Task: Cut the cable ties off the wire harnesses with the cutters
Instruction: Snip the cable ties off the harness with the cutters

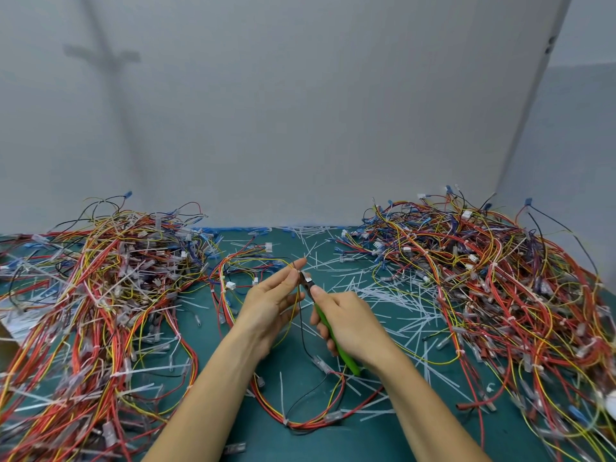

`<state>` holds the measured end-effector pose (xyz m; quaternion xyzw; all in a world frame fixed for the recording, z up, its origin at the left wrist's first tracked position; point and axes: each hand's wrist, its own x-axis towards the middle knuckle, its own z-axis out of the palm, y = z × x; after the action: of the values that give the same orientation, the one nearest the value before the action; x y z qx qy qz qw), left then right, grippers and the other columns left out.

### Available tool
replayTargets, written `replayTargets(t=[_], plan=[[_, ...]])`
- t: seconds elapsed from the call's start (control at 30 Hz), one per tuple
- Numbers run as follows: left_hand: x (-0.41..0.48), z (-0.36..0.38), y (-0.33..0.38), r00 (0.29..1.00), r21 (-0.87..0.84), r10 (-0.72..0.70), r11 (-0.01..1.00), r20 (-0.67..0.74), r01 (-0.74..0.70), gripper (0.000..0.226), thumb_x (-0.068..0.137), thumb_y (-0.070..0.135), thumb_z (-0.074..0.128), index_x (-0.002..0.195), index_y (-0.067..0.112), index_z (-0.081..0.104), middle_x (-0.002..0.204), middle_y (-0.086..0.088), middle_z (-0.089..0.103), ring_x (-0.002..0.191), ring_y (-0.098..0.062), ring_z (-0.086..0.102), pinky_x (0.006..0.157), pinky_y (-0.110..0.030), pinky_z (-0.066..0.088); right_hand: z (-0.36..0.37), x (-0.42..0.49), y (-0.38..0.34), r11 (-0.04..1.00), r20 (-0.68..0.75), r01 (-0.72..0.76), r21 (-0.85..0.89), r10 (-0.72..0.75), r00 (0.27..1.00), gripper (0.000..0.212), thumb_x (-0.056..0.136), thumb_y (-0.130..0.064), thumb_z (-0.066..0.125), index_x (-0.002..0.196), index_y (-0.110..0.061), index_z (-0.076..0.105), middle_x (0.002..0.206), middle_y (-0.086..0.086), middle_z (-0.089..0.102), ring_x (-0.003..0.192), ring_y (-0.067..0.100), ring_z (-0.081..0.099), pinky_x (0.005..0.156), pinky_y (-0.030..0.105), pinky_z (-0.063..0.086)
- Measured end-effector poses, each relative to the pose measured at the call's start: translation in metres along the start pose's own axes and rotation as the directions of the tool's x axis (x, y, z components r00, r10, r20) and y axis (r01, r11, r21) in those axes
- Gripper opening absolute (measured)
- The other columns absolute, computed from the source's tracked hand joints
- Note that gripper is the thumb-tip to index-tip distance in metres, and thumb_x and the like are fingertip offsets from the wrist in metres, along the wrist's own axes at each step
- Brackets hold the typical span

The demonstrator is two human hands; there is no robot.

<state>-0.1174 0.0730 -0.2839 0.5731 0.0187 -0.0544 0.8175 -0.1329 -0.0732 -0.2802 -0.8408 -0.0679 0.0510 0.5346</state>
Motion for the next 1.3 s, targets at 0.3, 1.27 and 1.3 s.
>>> replayTargets(t=[0.3, 1.27, 1.3], plan=[[0.006, -0.001, 0.001, 0.886, 0.431, 0.293, 0.894, -0.359, -0.121, 0.013, 0.096, 0.023, 0.060, 0.105, 0.014, 0.063, 0.098, -0.002, 0.066, 0.082, -0.010, 0.064, 0.082, -0.034, 0.057, -0.002, 0.007, 0.002, 0.995, -0.157, -0.018, 0.095, 0.032, 0.987, 0.056, 0.099, -0.053, 0.041, 0.064, -0.016, 0.063, 0.051, -0.002, 0.058, 0.050, 0.016, 0.053, 0.062, 0.037, 0.048], [-0.002, -0.030, 0.024, 0.777, 0.967, 0.582, 0.210, -0.241, 0.142, 0.032, 0.081, 0.010, 0.059, 0.104, 0.008, 0.037, 0.099, -0.020, 0.063, 0.088, -0.046, 0.060, 0.070, -0.043, 0.040, 0.003, -0.002, -0.005, 0.986, -0.137, 0.151, -0.065, -0.158, 0.978, 0.032, 0.081, -0.046, 0.072, 0.071, -0.017, 0.060, 0.069, 0.004, 0.067, 0.052, 0.009, 0.052, 0.052, 0.021, 0.042], [-0.002, -0.028, 0.024, 0.750, 0.970, 0.619, 0.208, -0.232, 0.128, 0.032, 0.081, 0.011, 0.059, 0.104, 0.009, 0.036, 0.099, -0.018, 0.062, 0.086, -0.045, 0.060, 0.069, -0.043, 0.040, 0.005, -0.003, -0.005, 0.982, -0.108, 0.168, -0.083, -0.177, 0.978, 0.033, 0.080, -0.048, 0.073, 0.070, -0.019, 0.059, 0.066, 0.002, 0.066, 0.050, 0.005, 0.048, 0.051, 0.017, 0.039]])
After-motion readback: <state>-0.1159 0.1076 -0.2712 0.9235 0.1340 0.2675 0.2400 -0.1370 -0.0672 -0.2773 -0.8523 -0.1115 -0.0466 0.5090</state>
